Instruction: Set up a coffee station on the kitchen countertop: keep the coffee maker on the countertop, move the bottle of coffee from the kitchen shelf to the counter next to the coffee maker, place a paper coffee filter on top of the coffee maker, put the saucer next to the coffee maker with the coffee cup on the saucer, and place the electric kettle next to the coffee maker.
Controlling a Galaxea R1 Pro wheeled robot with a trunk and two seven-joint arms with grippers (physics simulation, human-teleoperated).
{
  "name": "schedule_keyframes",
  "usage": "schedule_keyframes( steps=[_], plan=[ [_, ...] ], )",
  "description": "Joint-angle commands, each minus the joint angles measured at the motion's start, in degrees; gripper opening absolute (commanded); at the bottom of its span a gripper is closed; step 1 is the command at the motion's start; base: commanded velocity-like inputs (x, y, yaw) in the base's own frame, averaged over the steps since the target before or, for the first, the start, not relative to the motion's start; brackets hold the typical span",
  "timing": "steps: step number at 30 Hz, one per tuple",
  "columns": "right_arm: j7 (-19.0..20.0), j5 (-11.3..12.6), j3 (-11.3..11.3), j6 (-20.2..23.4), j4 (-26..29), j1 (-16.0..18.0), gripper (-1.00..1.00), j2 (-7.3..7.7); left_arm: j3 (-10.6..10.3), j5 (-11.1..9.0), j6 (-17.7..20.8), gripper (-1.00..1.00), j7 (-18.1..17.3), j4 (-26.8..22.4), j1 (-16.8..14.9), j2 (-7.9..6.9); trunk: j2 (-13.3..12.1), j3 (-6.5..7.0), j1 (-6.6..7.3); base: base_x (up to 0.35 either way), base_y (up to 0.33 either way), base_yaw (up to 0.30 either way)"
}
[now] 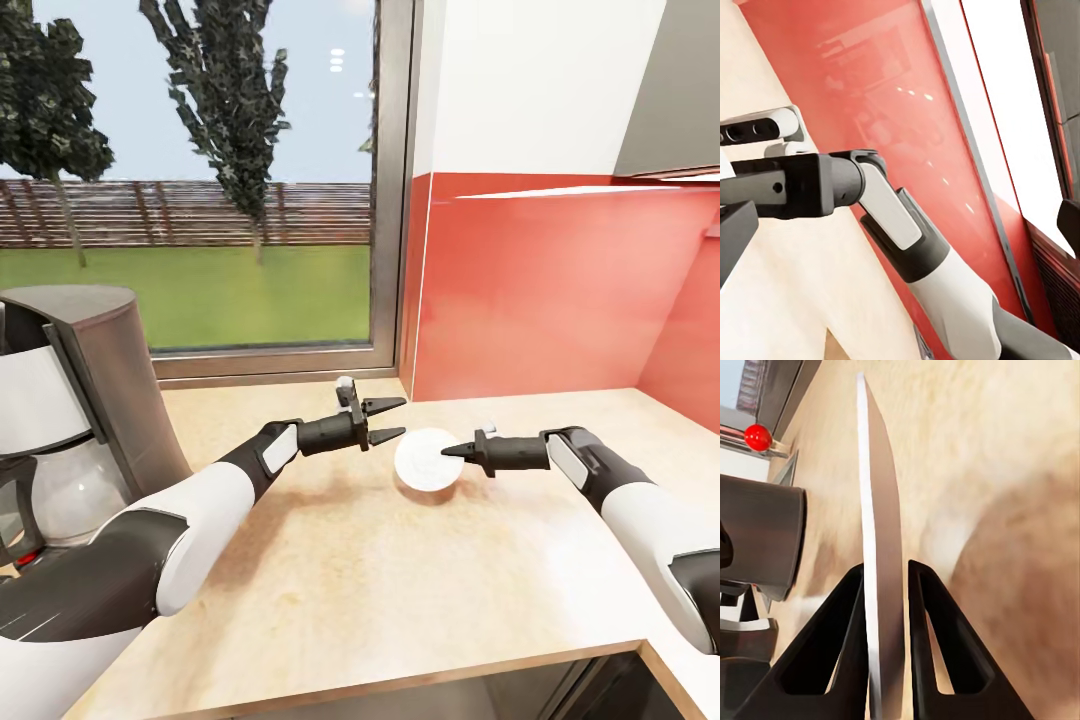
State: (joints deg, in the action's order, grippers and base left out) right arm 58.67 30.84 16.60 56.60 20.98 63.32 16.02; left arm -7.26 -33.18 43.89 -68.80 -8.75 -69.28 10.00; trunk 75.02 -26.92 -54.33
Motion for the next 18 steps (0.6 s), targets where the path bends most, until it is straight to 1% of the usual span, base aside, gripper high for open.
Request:
schedule_keyframes(
  steps=[1, 6, 10, 16, 18],
  plan=[
    [0.31, 0.23, 0.25, 0.27, 0.02, 0.05, -1.0, 0.06, -0.39, -0.48, 0.41, 1.0, -0.1, 0.05, -0.06, 0.0, 0.04, -0.07, 0.0, 0.0, 0.0, 0.0],
    [0.38, 0.23, 0.22, 0.28, 0.18, 0.05, -1.0, 0.12, -0.39, -0.48, 0.42, 1.0, -0.14, 0.05, -0.06, 0.0, 0.04, -0.07, 0.0, -0.029, 0.0, 0.0],
    [0.39, 0.28, 0.21, 0.26, 0.2, 0.05, -1.0, 0.15, -0.39, -0.48, 0.43, 1.0, -0.19, 0.05, -0.06, 0.0, 0.04, -0.07, 0.0, -0.219, 0.0, 0.0],
    [0.36, 0.23, 0.19, 0.27, 0.2, 0.05, -1.0, 0.15, -0.39, -0.48, 0.44, 1.0, -0.19, 0.05, -0.06, 0.0, 0.04, -0.07, 0.0, -0.296, 0.0, 0.0],
    [0.35, 0.23, 0.19, 0.26, 0.2, 0.05, -1.0, 0.15, -0.39, -0.48, 0.44, 1.0, -0.19, 0.05, -0.06, 0.0, 0.04, -0.07, 0.0, -0.166, 0.0, 0.0]
  ],
)
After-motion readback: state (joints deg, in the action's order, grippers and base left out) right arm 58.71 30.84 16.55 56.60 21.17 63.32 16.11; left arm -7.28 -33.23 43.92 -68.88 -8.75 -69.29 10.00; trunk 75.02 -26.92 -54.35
